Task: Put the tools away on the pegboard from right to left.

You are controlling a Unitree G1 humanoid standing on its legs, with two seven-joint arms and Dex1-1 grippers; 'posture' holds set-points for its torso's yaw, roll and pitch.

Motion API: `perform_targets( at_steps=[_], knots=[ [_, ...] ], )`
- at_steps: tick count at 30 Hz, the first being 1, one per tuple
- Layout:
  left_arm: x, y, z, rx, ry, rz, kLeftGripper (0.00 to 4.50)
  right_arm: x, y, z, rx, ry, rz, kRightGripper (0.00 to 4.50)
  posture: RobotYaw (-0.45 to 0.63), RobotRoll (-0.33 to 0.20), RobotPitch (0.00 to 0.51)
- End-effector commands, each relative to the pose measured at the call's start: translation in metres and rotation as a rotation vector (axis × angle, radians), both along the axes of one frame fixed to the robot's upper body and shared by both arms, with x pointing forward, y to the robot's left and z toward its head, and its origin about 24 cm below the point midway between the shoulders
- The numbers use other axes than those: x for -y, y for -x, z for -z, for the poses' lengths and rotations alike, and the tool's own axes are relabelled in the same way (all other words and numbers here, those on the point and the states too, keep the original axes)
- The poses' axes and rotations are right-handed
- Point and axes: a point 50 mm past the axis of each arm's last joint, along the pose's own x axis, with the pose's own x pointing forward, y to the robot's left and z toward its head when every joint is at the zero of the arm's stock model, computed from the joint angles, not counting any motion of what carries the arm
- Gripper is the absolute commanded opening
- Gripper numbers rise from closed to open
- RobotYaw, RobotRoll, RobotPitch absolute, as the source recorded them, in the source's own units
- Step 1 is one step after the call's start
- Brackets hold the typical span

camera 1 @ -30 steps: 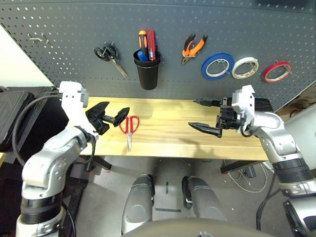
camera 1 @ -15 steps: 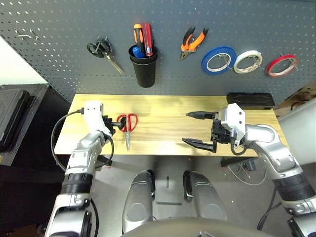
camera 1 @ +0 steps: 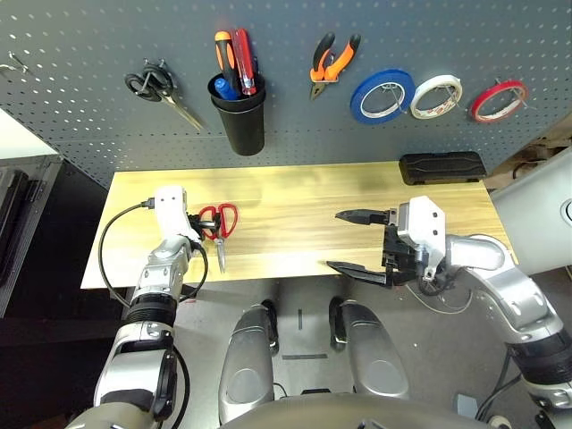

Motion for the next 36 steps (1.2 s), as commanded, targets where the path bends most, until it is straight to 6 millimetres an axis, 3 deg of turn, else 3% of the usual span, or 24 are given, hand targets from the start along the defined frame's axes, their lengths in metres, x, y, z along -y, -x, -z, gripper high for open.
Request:
perform_targets(
  at_steps=[1, 7, 20, 24, 33, 36],
  knots=[
    [-0.005, 0.01, 0.008, -0.011, 0.001, -0.038, 4.49, -0.005, 0.0, 0.011, -0.029, 0.024, -0.025, 4.5, -0.19, 0.0, 0.303],
    [-0.012, 0.016, -0.001, 0.051, 0.057, -0.116, 4.49, -0.01, -0.006, 0.012, -0.033, 0.023, -0.051, 4.5, -0.16, 0.0, 0.308],
    [-0.004, 0.021, 0.024, -0.044, 0.055, -0.094, 4.49, -0.01, -0.007, 0.009, -0.026, 0.019, -0.062, 4.5, -0.19, 0.0, 0.307],
    [-0.006, 0.025, 0.032, -0.06, 0.06, -0.111, 3.59, -0.007, -0.006, 0.008, -0.025, 0.006, -0.046, 4.5, -0.18, 0.0, 0.306],
    [0.0, 0.024, 0.01, 0.038, 0.077, -0.092, 0.03, 0.005, -0.018, 0.014, -0.017, 0.009, -0.015, 4.5, -0.11, 0.0, 0.282],
    [0.002, 0.026, -0.001, 0.073, 0.089, -0.097, 0.03, 0.011, -0.025, 0.014, -0.007, 0.005, -0.021, 4.5, -0.06, 0.0, 0.259]
  ],
)
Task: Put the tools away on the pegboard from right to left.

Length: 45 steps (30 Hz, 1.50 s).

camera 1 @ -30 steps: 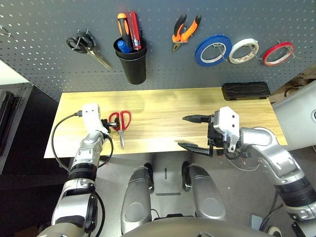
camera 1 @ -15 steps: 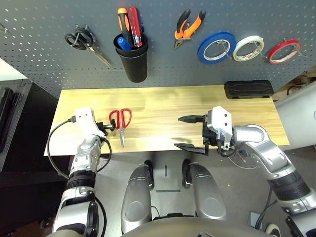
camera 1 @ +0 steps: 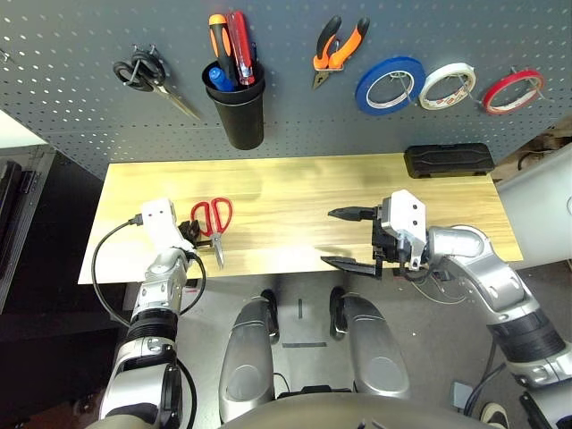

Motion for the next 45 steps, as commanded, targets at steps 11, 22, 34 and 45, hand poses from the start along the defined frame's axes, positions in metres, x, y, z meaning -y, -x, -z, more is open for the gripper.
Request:
perform_targets(
  at_steps=[11, 22, 34, 45],
  knots=[
    [0.0, 0.029, -0.048, 0.159, 0.043, -0.057, 0.03, 0.021, -0.028, -0.006, 0.035, -0.043, -0.046, 4.5, 0.09, 0.0, 0.169],
    [-0.002, 0.025, -0.038, 0.079, 0.063, -0.039, 0.03, 0.015, -0.021, -0.009, 0.053, -0.06, -0.129, 4.5, 0.05, 0.0, 0.172],
    [-0.005, 0.002, -0.018, -0.055, 0.039, -0.011, 3.61, -0.003, 0.012, -0.013, 0.034, -0.088, -0.157, 4.5, -0.08, 0.0, 0.275],
    [-0.001, -0.008, 0.0, -0.086, 0.006, 0.014, 4.46, 0.003, 0.036, -0.013, -0.012, -0.089, -0.097, 4.5, -0.18, 0.0, 0.299]
  ],
)
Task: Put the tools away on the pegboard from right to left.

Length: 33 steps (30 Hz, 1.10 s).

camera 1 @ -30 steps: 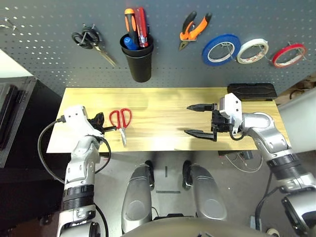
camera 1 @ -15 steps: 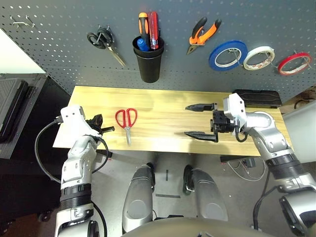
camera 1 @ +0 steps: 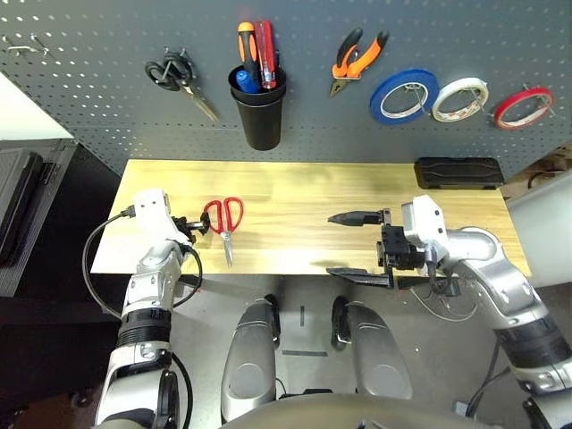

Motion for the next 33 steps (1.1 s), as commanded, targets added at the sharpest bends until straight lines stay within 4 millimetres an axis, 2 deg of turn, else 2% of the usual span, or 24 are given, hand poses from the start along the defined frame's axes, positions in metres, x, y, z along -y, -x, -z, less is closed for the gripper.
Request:
perform_targets(
  at_steps=[1, 7, 13, 33],
  knots=[
    [0.003, 0.001, 0.01, -0.03, -0.004, 0.01, 4.46, 0.004, 0.005, -0.002, -0.005, -0.003, 0.022, 4.5, -0.18, 0.0, 0.299],
    [0.002, 0.0, 0.02, -0.052, -0.032, -0.004, 4.46, 0.004, 0.005, -0.006, -0.005, -0.022, 0.05, 4.5, -0.21, 0.0, 0.301],
    [-0.003, -0.001, 0.021, -0.03, -0.045, -0.04, 4.46, 0.006, 0.009, -0.007, -0.009, -0.02, 0.057, 4.5, -0.21, 0.0, 0.303],
    [-0.007, 0.004, 0.026, -0.002, 0.089, -0.164, 4.46, 0.006, 0.005, -0.01, -0.004, -0.014, 0.053, 4.5, -0.2, 0.0, 0.299]
  ],
)
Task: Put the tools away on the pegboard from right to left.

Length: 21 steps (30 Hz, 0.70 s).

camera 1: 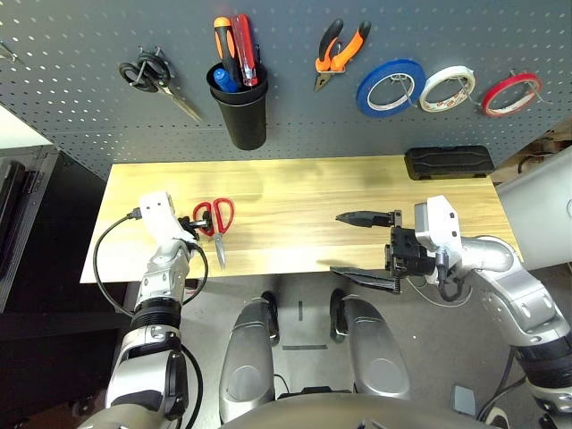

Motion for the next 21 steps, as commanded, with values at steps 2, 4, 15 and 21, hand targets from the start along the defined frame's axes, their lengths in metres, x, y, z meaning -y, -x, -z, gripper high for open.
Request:
perform_targets(
  at_steps=[2, 4, 15, 21],
  knots=[
    [-0.003, 0.008, 0.011, -0.036, 0.04, -0.047, 4.46, 0.001, 0.001, -0.002, -0.004, 0.004, -0.01, 4.5, -0.2, 0.0, 0.299],
    [-0.003, 0.009, 0.013, -0.051, 0.033, -0.04, 4.46, 0.001, 0.001, -0.002, -0.003, 0.004, -0.01, 4.5, -0.2, 0.0, 0.298],
    [-0.002, 0.012, 0.025, -0.126, 0.027, -0.043, 4.46, 0.001, 0.0, -0.003, 0.001, 0.011, -0.006, 4.5, -0.21, 0.0, 0.298],
    [-0.003, 0.011, 0.025, -0.121, 0.02, -0.044, 3.13, 0.002, -0.001, -0.004, 0.004, 0.018, -0.002, 4.5, -0.21, 0.0, 0.296]
  ],
)
